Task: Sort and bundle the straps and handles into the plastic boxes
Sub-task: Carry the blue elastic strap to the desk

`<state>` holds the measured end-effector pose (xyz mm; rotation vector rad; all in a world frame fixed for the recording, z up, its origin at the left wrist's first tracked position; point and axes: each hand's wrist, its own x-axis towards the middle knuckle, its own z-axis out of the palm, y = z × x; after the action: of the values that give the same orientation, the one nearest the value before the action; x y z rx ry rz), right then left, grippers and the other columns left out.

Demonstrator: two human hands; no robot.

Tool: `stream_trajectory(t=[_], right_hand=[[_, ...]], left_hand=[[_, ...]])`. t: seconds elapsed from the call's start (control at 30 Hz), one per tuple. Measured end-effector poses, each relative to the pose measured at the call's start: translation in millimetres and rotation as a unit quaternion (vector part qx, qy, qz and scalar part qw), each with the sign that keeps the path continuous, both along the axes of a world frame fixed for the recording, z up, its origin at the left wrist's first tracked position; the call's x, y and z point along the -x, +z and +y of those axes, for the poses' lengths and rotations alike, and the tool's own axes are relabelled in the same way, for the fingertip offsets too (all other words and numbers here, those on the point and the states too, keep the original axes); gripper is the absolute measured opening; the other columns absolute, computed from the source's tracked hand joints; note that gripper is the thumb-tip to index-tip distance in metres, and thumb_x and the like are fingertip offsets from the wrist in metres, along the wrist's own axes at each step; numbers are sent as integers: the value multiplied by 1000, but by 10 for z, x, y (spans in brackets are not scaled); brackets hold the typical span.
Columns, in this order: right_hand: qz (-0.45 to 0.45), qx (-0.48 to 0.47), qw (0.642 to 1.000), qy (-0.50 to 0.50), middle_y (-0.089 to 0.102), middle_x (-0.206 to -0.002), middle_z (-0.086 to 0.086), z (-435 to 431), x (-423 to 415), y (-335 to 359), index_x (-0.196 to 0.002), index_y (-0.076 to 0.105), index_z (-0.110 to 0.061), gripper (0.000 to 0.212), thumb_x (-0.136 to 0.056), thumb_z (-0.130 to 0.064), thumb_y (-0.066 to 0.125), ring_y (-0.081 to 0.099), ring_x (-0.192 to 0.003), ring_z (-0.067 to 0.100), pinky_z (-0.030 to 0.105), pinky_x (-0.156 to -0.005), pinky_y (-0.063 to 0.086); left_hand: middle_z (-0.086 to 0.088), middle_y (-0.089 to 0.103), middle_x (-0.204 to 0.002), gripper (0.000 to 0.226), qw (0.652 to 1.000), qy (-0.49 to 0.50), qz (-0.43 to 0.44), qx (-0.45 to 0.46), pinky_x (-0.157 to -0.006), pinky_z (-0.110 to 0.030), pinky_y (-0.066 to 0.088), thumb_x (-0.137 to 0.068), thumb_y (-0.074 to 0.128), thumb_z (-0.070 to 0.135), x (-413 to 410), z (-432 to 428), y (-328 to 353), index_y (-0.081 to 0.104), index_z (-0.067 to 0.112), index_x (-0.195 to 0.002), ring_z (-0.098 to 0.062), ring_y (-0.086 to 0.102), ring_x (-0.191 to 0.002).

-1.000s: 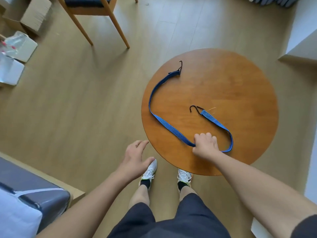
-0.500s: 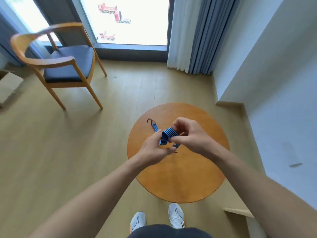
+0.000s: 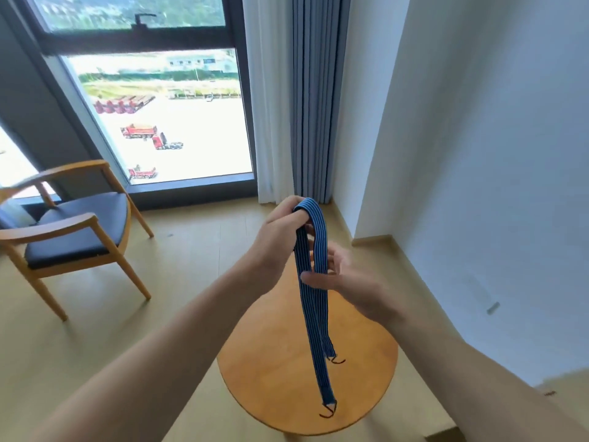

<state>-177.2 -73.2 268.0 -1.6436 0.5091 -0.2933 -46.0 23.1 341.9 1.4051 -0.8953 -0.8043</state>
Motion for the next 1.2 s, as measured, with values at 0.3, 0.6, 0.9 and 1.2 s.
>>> stream_trajectory(t=[0.3, 0.6, 0.9, 1.2], right_hand=[[63, -15, 997, -52, 55, -59, 3, 385, 171, -364, -70, 63, -11, 52, -99, -53, 56, 56, -60, 21, 39, -69, 51], [-103, -187, 964, -162, 41, -61, 3, 547, 183, 179, -75, 58, -11, 52, -97, -58, 56, 48, -59, 21, 35, -65, 46], [91, -133, 923, -348, 77, -89, 12, 794, 1011, -32, -99, 73, -5, 72, -90, -73, 52, 75, -82, 27, 38, -68, 60], [96, 69, 951, -285, 58, -131, -9, 1086, 1915, -351, -136, 53, -32, 84, -60, -37, 89, 51, -125, 19, 46, -112, 42]], left_hand=[[-3, 68, -97, 35, 996, -50, 14, 66, -89, -33, 55, -91, 54, -12, -7, 62, 463, 64, 8, -118, -17, 66, -94], [-6, 65, -138, 66, 938, -310, -2, -153, -117, -50, 43, -84, 83, 38, 165, 538, -1030, 56, 17, -141, -18, 60, -131], [-1, 54, -68, 14, 953, -269, 5, -140, -55, -27, 45, -108, 52, 18, 548, 463, -1148, 58, 9, -100, -15, 49, -54], [3, 50, -57, 33, 839, -488, -180, -160, -46, -22, 34, -105, 59, 33, 1345, 224, -387, 60, 14, -77, -11, 40, -47]])
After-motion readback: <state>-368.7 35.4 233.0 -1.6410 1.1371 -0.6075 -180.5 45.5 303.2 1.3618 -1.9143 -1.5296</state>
